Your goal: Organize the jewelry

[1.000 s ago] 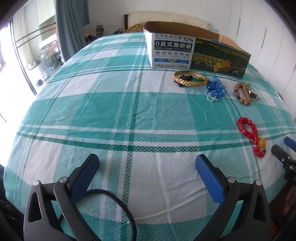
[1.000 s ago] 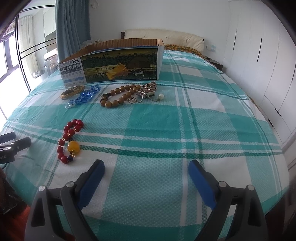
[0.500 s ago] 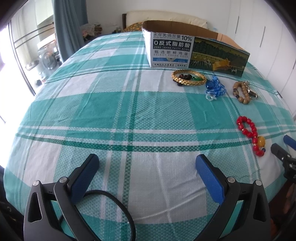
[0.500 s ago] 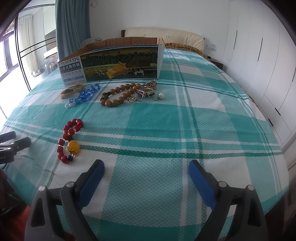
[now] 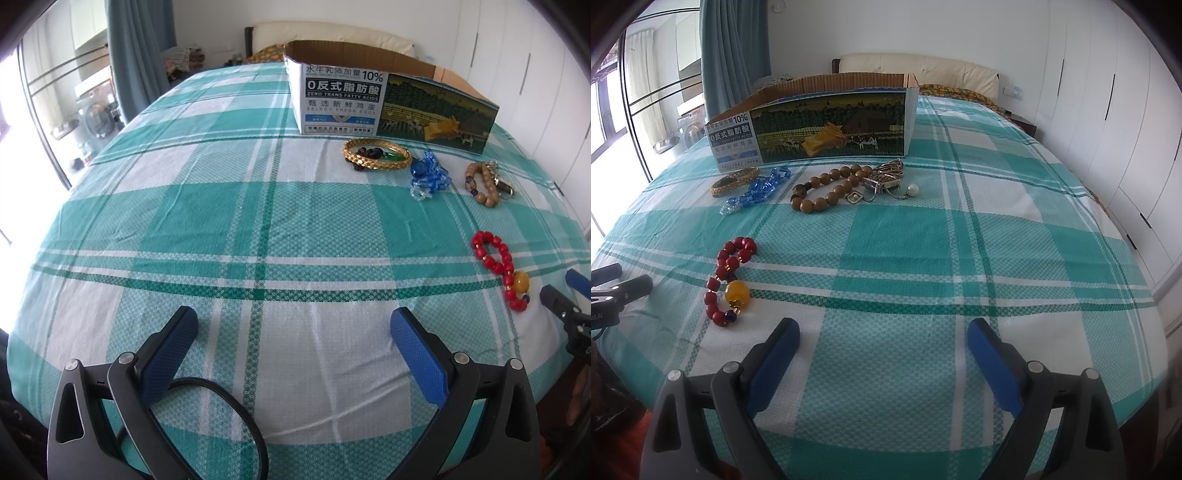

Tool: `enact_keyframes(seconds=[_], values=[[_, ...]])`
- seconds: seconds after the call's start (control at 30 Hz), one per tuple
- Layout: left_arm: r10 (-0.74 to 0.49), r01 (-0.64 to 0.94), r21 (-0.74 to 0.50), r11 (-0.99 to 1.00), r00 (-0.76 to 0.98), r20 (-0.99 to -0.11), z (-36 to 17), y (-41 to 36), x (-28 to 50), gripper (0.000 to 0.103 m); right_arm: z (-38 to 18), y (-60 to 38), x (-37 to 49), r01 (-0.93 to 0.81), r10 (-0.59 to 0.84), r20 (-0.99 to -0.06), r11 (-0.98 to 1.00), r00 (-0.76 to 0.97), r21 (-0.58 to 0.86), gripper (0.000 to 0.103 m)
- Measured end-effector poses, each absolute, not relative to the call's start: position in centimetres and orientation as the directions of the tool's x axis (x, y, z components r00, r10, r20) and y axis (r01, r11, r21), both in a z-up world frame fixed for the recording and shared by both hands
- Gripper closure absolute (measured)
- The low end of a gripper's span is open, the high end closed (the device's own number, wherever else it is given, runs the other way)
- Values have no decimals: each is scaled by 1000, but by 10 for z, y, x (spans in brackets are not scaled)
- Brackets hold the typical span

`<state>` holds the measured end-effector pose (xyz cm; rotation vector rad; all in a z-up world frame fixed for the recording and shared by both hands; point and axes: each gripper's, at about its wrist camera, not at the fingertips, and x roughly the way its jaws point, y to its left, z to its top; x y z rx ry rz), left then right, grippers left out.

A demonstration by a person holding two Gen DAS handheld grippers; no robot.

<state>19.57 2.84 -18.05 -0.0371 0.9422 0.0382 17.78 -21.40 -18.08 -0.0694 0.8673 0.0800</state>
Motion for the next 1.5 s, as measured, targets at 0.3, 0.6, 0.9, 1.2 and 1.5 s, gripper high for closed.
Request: enact_keyframes(seconds=[0.3,0.6,0.9,1.2,1.5], values=[[9,-39,-18,999,585,-811,-181,27,195,0,-181,-214,178,-94,39,-762,995,646,-28,8],[0,-31,-23,999,581,-814,-180,26,194,0,-180,-214,176,-113,50,-769,993,638,-28,8],[-54,-8,-72,997,576,-815,-177,21,192,1,-174,-223,169,-115,85,-750,993,656,13,8],[-87,45,-75,996,572,-816,-173,4,191,1,-174,-229,167,-105,95,-743,994,662,34,8],[-192,114,-155,981,571,-798,-155,-20,196,1,-173,-231,165,-100,102,-737,994,668,48,8]])
